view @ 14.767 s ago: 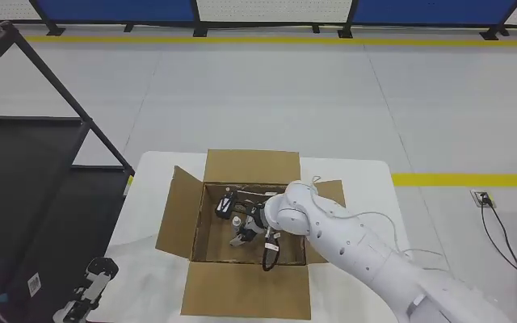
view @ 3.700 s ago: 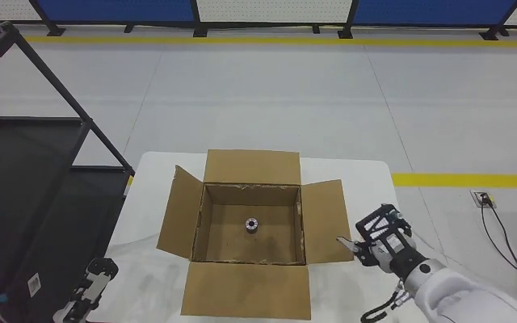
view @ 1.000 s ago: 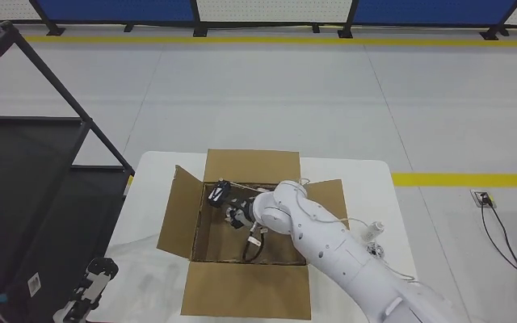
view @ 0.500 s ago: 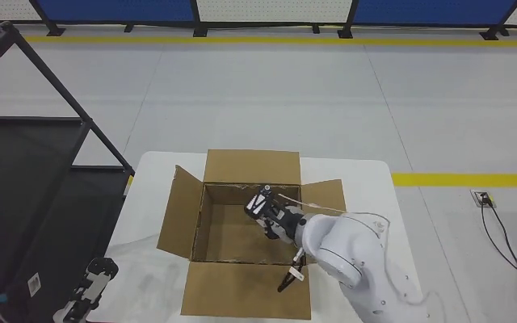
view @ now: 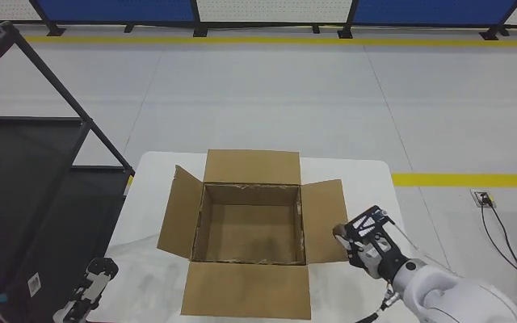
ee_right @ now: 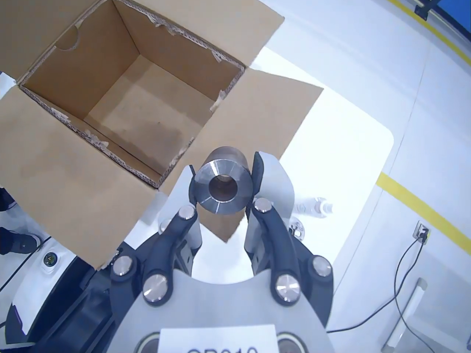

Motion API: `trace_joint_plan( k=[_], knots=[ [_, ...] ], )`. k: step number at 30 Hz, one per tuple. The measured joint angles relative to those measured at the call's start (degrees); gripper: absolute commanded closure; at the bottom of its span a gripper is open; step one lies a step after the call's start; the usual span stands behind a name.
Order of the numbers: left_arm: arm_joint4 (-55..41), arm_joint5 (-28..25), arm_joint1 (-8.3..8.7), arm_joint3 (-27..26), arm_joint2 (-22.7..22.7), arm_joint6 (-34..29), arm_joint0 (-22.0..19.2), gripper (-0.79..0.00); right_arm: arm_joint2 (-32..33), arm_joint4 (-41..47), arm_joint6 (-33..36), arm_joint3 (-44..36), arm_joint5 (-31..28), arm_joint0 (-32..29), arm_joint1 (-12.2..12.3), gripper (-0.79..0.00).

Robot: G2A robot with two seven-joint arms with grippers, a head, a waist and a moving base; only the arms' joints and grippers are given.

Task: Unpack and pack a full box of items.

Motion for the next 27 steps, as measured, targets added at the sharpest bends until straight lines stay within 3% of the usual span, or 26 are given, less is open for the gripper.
trace_joint_plan(
  k=[6, 12, 19, 27],
  knots=[
    [0.00, 0.00, 0.00, 0.00, 0.00, 0.00, 0.00, -0.785, 7.23, 4.11, -3.88, -0.78, -0.79, -7.83, 0.54, 0.000],
    [0.00, 0.00, 0.00, 0.00, 0.00, 0.00, 0.00, -0.785, 10.63, 7.76, -6.02, 0.74, -2.00, -11.17, 1.02, 0.000],
    [0.00, 0.00, 0.00, 0.00, 0.00, 0.00, 0.00, -0.785, 9.62, 7.77, -5.78, 3.38, -1.91, -9.05, 1.66, 0.000],
    [0.00, 0.00, 0.00, 0.00, 0.00, 0.00, 0.00, -0.785, 4.42, 4.71, -1.02, 6.66, 0.75, -2.17, 2.34, 0.000]
  ],
)
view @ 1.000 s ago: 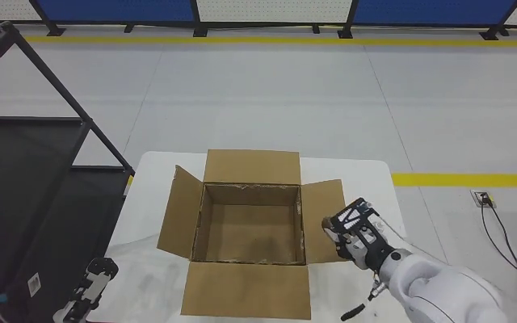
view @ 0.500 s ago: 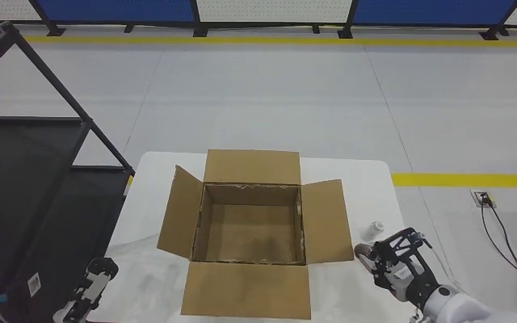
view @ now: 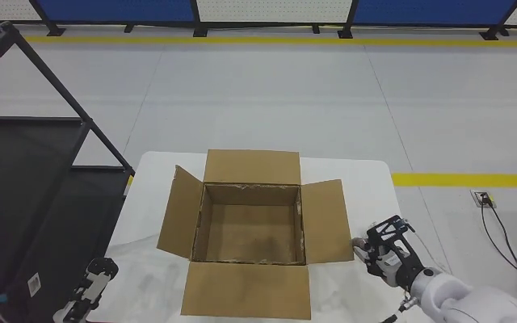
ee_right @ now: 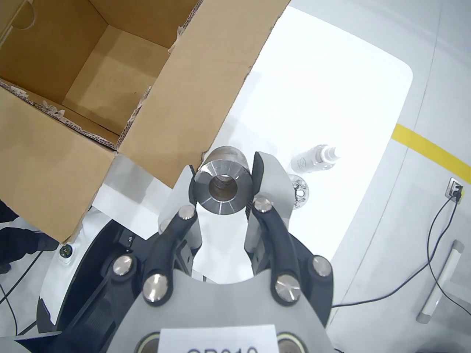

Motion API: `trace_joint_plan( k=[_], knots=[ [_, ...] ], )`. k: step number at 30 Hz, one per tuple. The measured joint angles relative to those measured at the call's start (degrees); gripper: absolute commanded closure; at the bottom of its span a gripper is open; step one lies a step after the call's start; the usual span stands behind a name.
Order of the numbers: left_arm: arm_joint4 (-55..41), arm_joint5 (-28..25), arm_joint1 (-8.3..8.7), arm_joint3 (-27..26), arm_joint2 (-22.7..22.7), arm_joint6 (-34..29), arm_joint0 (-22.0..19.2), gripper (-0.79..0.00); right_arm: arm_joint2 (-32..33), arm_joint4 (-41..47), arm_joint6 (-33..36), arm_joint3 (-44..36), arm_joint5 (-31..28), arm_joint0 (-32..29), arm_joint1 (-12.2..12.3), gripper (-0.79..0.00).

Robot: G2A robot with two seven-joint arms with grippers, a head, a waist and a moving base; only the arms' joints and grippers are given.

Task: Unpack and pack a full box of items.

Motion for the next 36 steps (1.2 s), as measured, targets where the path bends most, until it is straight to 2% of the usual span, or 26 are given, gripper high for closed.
trace_joint_plan(
  k=[12, 21, 29, 36],
  knots=[
    [0.00, 0.00, 0.00, 0.00, 0.00, 0.00, 0.00, -0.785, -8.32, -5.59, 7.71, 3.48, 5.38, 8.82, 0.53, 0.000],
    [0.00, 0.00, 0.00, 0.00, 0.00, 0.00, 0.00, -0.785, -12.89, -5.13, 9.68, 4.94, 5.01, 12.33, 0.74, 0.000],
    [0.00, 0.00, 0.00, 0.00, 0.00, 0.00, 0.00, -0.785, -15.05, -2.17, 9.84, 7.63, 3.60, 14.59, 0.99, 0.000],
    [0.00, 0.00, 0.00, 0.00, 0.00, 0.00, 0.00, -0.785, -11.83, -2.94, 10.38, 7.37, 6.70, 12.86, 1.57, 0.000]
  ],
)
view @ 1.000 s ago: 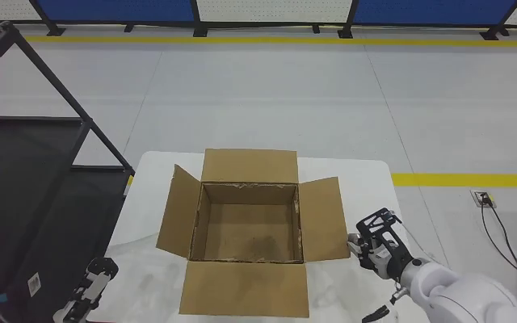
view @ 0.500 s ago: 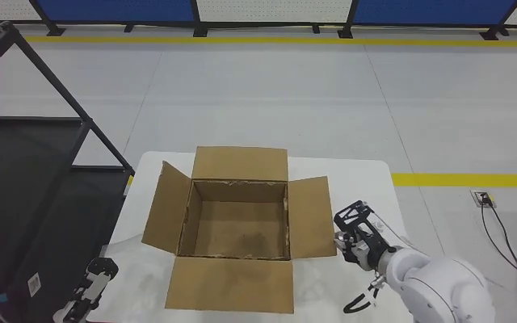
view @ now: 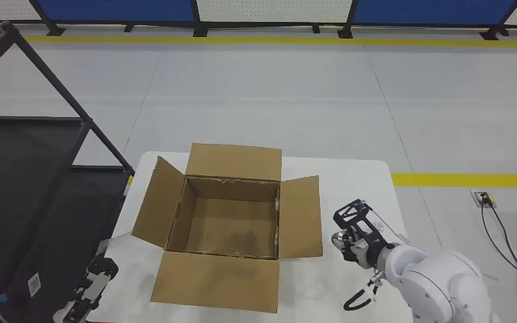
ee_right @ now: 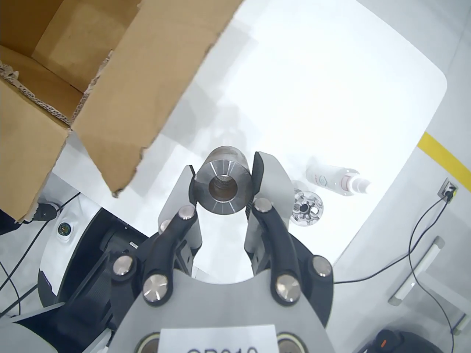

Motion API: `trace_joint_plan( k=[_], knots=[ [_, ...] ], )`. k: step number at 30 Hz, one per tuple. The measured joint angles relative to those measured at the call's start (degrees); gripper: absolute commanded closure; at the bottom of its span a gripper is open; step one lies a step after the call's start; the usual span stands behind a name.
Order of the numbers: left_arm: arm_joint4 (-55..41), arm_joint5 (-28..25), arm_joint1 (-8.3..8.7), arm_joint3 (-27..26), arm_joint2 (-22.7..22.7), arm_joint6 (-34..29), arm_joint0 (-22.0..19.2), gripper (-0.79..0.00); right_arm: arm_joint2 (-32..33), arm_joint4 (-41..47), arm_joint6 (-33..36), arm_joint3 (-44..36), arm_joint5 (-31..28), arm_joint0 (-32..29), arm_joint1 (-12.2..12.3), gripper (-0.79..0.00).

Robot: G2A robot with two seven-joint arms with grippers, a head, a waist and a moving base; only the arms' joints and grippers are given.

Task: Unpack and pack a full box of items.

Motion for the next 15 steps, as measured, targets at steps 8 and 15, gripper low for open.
trace_joint_plan(
  k=[8, 15],
  knots=[
    [0.00, 0.00, 0.00, 0.00, 0.00, 0.00, 0.00, -0.785, 1.47, 0.56, -1.45, 6.40, 0.47, -0.38, 0.50, 0.000],
    [0.00, 0.00, 0.00, 0.00, 0.00, 0.00, 0.00, -0.785, -0.91, -0.90, -4.38, 14.88, -1.66, 2.14, 0.72, 0.000]
  ],
)
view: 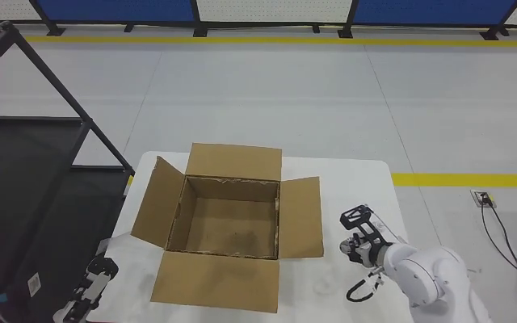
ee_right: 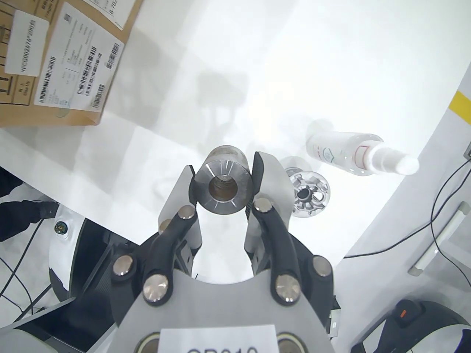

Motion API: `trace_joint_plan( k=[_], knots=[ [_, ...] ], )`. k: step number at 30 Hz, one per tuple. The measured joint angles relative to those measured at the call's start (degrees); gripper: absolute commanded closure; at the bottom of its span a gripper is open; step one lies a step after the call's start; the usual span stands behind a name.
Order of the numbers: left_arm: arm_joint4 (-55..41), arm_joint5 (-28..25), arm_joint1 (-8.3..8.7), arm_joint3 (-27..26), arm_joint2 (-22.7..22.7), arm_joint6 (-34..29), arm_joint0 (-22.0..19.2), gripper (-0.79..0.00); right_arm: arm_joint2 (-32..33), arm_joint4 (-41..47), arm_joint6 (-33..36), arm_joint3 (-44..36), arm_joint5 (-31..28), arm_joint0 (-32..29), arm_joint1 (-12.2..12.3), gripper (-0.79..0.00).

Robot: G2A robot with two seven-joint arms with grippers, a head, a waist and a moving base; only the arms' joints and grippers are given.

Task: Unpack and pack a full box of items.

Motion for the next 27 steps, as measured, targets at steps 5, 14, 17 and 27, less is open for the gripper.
trace_joint_plan(
  k=[5, 14, 17, 27],
  knots=[
    [0.00, 0.00, 0.00, 0.00, 0.00, 0.00, 0.00, -0.785, -2.46, -2.81, -1.78, 5.69, 0.83, 2.77, -0.05, 0.000],
    [0.00, 0.00, 0.00, 0.00, 0.00, 0.00, 0.00, -0.785, -6.77, -5.88, -5.29, 15.63, 4.45, 8.30, -0.61, 0.000],
    [0.00, 0.00, 0.00, 0.00, 0.00, 0.00, 0.00, -0.785, -7.60, -6.24, -5.48, 17.87, 5.07, 9.61, -0.74, 0.000],
    [0.00, 0.00, 0.00, 0.00, 0.00, 0.00, 0.00, -0.785, -7.27, -4.52, -6.10, 22.38, 4.67, 10.91, -0.64, 0.000]
  ],
)
